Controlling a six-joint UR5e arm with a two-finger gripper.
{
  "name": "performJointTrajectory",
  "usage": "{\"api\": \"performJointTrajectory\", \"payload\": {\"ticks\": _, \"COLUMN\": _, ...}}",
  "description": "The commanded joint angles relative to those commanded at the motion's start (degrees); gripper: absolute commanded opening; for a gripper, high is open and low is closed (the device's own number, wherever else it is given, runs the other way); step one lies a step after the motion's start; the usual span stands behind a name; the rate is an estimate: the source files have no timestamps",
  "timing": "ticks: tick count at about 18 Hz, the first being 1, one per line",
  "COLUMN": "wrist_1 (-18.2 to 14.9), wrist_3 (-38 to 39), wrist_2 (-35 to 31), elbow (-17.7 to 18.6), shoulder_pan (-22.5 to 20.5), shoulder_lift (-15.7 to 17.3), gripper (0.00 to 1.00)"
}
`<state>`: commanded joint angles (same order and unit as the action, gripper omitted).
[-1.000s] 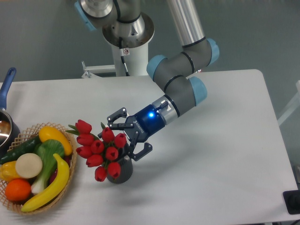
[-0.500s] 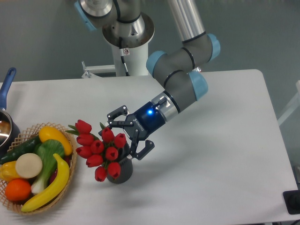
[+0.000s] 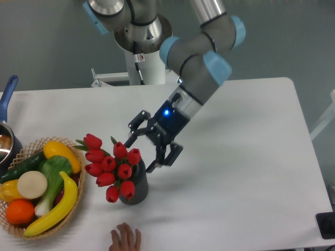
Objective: Insert the flowers into the vase
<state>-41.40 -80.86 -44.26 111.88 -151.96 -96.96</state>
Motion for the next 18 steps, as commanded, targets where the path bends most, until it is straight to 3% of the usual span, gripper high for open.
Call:
{"api": "performJointTrajectory", "payload": {"ticks": 4, "wrist_1": -1.8, "wrist_3": 0.1, "wrist_2": -8.4, "elbow": 0.4, "shoulder_pan": -3.2, "shoulder_lift": 6.7, "gripper": 1.00}}
{"api": "performJointTrajectory", "payload": {"ticks": 6, "wrist_1": -4.3, "wrist_3": -0.3, "wrist_2": -14.6, "elbow": -1.6, "shoulder_pan": -4.7, "shoulder_lift": 9.6, "gripper": 1.00}}
{"api": "performJointTrajectory", "payload": {"ticks": 8, "wrist_1": -10.6, "wrist_3": -1.2, "wrist_2": -19.4, "elbow": -6.4, "shoulder_pan": -5.9, "shoulder_lift": 10.3, "gripper": 1.00}}
{"api": "performJointTrajectory", "payload": {"ticks": 14, "wrist_1": -32.1, "wrist_3": -10.9, "wrist_2": -19.8, "elbow": -17.6, "shoulder_pan": -10.1, "shoulder_lift": 10.8, "gripper": 1.00}}
{"api": "performJointTrajectory", "payload": {"ticks": 18, "wrist_1": -37.3, "wrist_3": -21.0, "wrist_2": -20.1, "elbow": -18.1, "shoulder_pan": -15.2, "shoulder_lift": 12.2, "gripper": 1.00}}
